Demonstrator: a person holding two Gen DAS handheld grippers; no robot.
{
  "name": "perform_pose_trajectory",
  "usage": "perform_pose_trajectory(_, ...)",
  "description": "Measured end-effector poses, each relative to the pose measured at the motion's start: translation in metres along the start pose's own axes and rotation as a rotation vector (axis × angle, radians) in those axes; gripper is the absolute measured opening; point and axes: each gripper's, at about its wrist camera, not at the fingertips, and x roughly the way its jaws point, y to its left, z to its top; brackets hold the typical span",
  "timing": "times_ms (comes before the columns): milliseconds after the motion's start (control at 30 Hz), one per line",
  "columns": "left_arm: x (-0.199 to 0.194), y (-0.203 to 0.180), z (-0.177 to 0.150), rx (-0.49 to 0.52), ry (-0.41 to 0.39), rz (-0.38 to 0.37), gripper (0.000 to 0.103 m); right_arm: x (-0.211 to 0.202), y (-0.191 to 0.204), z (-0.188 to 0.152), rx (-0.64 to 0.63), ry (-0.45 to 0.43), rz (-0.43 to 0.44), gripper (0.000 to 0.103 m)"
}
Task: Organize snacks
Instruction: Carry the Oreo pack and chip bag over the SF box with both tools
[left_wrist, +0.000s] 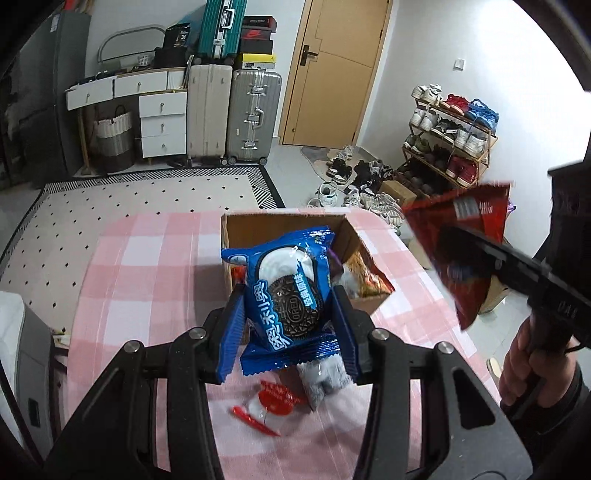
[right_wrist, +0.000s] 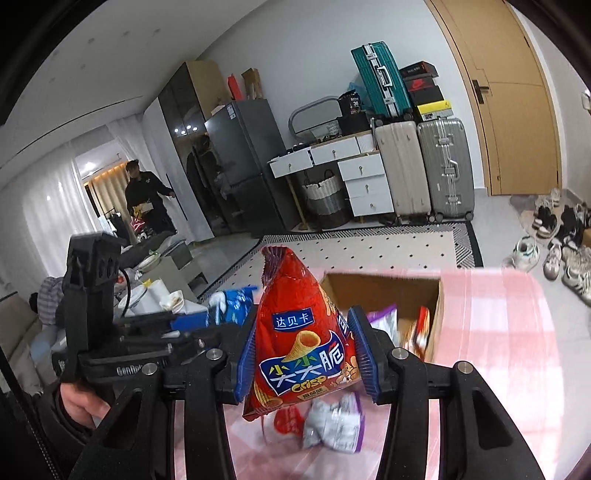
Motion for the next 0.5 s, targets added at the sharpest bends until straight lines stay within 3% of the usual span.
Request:
perform_pose_trajectory(233, 0.014, -0.004, 0.033, -0.028, -0.015, -0.013, 0.042, 0.016, -0.015, 0.038, 0.004, -0.016, -0.059, 0.047)
perform_pose_trajectory(500, 0.051, -0.012, 0.066, -0.028, -0.001, 0.006, 0.042, 0.054, -0.041, 0.058, 0.043, 0.008, -0.060, 0.047)
